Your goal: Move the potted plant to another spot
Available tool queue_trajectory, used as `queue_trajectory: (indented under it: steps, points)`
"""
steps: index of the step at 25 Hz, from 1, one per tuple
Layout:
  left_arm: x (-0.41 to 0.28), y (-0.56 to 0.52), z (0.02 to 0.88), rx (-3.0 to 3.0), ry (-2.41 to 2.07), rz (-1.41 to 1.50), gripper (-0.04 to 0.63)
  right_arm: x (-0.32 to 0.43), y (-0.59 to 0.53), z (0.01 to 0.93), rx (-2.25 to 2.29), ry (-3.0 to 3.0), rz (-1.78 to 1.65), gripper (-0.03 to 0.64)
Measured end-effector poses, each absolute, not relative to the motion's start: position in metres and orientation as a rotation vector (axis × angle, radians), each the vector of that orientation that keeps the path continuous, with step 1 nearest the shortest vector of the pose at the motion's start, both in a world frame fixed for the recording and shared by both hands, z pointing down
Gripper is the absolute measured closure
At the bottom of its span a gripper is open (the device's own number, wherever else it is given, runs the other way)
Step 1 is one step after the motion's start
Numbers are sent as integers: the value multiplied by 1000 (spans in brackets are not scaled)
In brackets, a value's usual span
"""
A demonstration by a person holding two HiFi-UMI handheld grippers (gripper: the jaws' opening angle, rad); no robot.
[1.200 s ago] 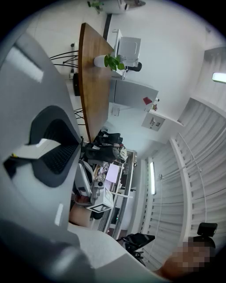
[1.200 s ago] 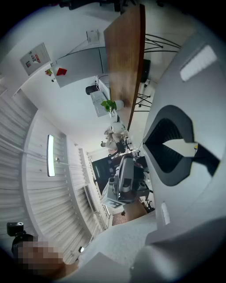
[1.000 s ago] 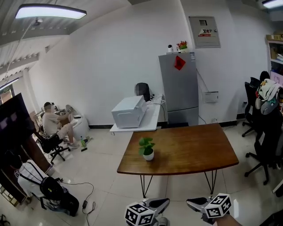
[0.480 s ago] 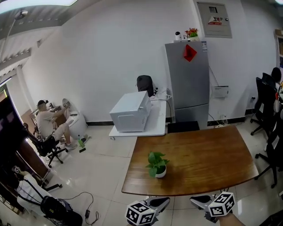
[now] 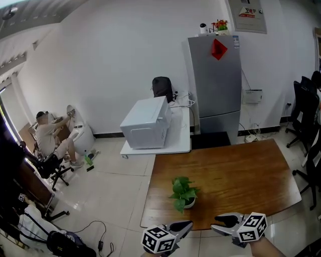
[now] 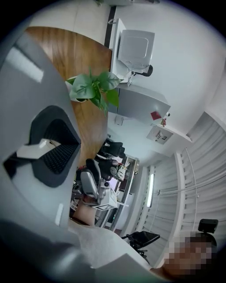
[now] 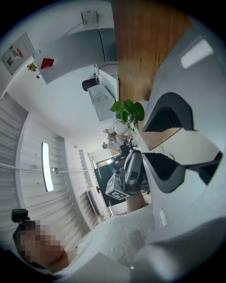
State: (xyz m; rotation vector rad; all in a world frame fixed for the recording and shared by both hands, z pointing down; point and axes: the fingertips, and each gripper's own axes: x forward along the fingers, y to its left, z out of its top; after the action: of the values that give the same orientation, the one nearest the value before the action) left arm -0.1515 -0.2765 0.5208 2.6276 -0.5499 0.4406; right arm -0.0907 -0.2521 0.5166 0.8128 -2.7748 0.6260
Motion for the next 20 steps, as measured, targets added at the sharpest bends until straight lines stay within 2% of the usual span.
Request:
queue_trajectory:
  steps: [3,8,16,18,20]
  points:
    - [-147,-282,523,2619,-556,443,606,-90,-259,525,787,-2761,637,452]
    - [-155,-287,521,2598,-629,428,606,-96,-278,549,739,-2715,609,329]
    - [-196,-292,529,2508,-807,392,606,-107,-346,622,723,-2566,483,69]
    - [-208,-291,534,2483,-846,400,606,-115,-370,642,742,-2512,428,29]
    - [-222,-291,538,2456,-887,405,606,-124,-396,657,808,-2481,392,21]
